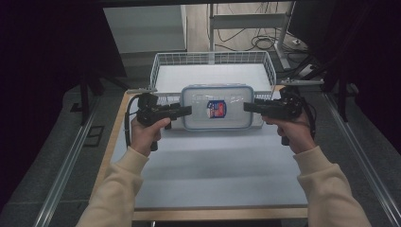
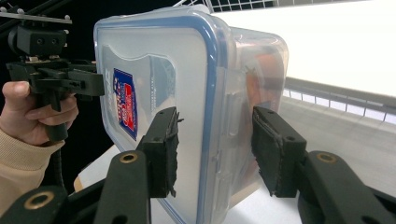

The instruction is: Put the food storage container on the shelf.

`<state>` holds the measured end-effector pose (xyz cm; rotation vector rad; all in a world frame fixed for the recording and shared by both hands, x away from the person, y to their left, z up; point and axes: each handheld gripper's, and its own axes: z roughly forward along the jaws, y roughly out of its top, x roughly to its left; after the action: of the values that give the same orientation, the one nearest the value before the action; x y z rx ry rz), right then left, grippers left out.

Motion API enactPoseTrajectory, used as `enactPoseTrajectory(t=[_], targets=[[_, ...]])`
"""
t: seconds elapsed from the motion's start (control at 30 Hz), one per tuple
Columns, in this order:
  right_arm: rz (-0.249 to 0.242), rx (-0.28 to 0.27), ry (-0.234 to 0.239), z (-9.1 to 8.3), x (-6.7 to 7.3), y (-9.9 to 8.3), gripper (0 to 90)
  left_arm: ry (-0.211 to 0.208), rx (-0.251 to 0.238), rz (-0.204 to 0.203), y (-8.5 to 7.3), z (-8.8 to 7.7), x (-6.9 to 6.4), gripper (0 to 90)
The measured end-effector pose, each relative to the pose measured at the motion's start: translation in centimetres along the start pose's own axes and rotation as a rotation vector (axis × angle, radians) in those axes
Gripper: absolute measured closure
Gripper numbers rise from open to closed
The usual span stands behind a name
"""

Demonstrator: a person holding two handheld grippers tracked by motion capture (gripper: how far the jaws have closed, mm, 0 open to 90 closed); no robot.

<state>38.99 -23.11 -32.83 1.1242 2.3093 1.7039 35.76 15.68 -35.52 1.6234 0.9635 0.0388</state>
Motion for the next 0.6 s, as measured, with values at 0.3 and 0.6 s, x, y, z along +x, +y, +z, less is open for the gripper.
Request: enactPoseTrajectory(t=[0.3, 0.6], targets=[[0.0, 0.009, -0.008, 0.4, -0.7, 2.3, 52.4, -0.003, -0.003, -0.001, 2.4, 0.5, 0.8, 49.6], [-0.003, 0.003, -0.013, 1.0, -1.3, 5.1, 52.4, -0.01, 0.004, -0.001, 5.3, 0.7, 2.0, 49.6]])
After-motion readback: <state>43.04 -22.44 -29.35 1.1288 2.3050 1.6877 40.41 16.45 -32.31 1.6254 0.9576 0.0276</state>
